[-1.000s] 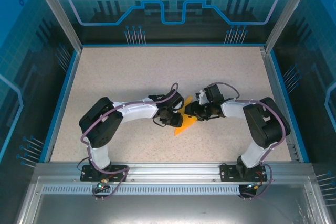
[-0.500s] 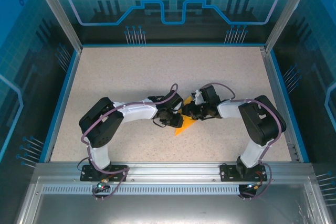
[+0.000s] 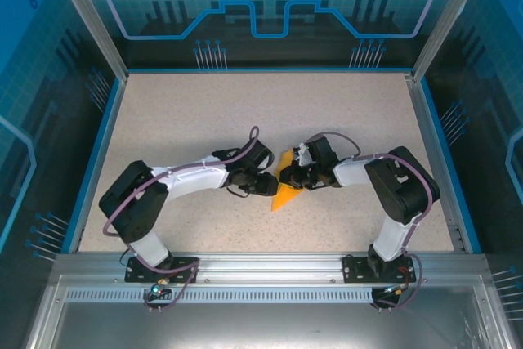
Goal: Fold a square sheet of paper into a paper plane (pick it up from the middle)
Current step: Pick up the paper from the center of the table, then turn over the paper at the center of the table.
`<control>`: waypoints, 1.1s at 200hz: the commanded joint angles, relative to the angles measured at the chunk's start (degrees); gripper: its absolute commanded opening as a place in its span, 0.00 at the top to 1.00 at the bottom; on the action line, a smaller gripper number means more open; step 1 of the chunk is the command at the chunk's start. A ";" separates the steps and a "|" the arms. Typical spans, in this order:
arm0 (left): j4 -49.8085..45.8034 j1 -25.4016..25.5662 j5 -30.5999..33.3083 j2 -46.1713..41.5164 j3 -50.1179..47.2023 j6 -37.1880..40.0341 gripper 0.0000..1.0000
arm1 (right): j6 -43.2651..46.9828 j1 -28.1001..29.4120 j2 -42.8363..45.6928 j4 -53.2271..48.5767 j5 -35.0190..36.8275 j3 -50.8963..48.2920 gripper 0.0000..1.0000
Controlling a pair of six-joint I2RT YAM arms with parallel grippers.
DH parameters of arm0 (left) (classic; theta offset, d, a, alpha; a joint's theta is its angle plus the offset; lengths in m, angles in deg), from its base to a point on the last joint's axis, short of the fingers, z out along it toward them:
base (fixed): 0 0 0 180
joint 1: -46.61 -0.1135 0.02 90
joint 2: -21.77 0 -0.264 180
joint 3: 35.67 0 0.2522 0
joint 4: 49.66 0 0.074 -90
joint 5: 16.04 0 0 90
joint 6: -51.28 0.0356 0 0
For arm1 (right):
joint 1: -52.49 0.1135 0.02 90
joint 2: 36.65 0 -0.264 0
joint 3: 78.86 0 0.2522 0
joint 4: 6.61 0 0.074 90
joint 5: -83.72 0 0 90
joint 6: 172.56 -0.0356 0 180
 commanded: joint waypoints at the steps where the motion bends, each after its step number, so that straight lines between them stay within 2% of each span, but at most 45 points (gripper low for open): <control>1: 2.16 -1.59 -3.27 -2.11 -3.41 -3.13 0.58 | 0.89 0.75 2.25 -0.32 -0.39 0.27 0.92; 43: 9.87 -5.16 -7.89 -9.28 -9.77 -9.86 0.54 | 0.67 0.70 8.08 -1.78 -1.29 1.54 0.94; 100: 20.50 -8.76 -11.24 -21.92 -16.58 -19.33 0.36 | -2.72 0.16 14.31 1.21 -4.08 2.89 0.95; 122: 26.45 -8.88 -13.05 -22.96 -18.74 -24.14 0.33 | -4.32 -0.02 15.37 2.38 -4.90 4.27 0.95; 153: 22.71 -8.91 -10.88 -25.72 -18.78 -25.81 0.30 | -7.01 -0.98 16.60 6.29 -5.65 5.15 0.95; 163: 25.74 -8.97 -10.87 -26.79 -19.96 -28.30 0.26 | -7.70 -1.10 16.86 6.95 -6.01 5.45 0.95; 177: 31.31 -8.92 -12.31 -26.83 -21.22 -31.72 0.26 | -8.67 -1.16 16.81 7.95 -6.58 5.96 0.95; 220: 36.29 -8.90 -14.87 -23.95 -19.56 -32.51 0.26 | -12.12 -1.51 17.07 11.98 -7.96 5.45 0.95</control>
